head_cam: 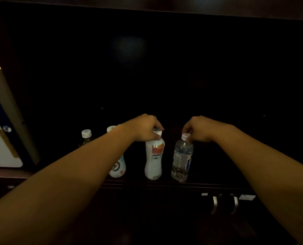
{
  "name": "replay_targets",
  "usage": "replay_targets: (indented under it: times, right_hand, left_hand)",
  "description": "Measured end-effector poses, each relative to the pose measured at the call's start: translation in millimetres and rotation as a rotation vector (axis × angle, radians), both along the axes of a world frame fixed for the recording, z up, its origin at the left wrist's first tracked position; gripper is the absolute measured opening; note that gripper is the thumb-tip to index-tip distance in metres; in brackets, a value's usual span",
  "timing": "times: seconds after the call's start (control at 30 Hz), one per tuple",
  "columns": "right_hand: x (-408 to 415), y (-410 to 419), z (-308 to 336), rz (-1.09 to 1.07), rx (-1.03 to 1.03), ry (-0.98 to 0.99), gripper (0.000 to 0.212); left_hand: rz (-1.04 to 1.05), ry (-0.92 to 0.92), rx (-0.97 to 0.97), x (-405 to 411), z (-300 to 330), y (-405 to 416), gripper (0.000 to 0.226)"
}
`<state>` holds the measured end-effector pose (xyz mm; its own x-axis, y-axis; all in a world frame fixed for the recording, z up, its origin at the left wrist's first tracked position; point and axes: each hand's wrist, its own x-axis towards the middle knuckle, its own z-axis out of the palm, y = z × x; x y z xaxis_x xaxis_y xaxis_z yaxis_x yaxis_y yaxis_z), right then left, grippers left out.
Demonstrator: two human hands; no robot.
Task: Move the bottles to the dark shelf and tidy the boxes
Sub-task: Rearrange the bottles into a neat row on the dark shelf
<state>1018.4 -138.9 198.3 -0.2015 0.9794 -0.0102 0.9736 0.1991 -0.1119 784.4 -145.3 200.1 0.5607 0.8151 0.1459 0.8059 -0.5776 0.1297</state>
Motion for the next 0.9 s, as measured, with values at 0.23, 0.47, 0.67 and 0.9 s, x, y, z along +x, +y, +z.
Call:
replay_targets:
  times: [0.23,0.47,0.67,0.9]
  right_hand:
    - [-2.7,3.1,-1.4,0.007,0.029,0.047,0.032]
    - [-3.8,3.0,-4.5,0.056,0.038,0.087,0.031]
    - [-12.8,3.3,-7.1,0.106,0.014,0.135,0.030]
    - [-15.9,2.9,-3.4,0.113,-0.027,0.102,0.037]
  left_hand:
    - [0.009,0.001,-0.015,1.6,-2.1,8.5,0.042]
    - [0.059,0.076,0.095,1.3,-4.1,6.8,0.046]
    - [0.180,0.179,0.209,-4.7,-2.6,7.2,0.045]
    - [0.233,0.139,0.115,-7.5,-3.8,6.2,0.043]
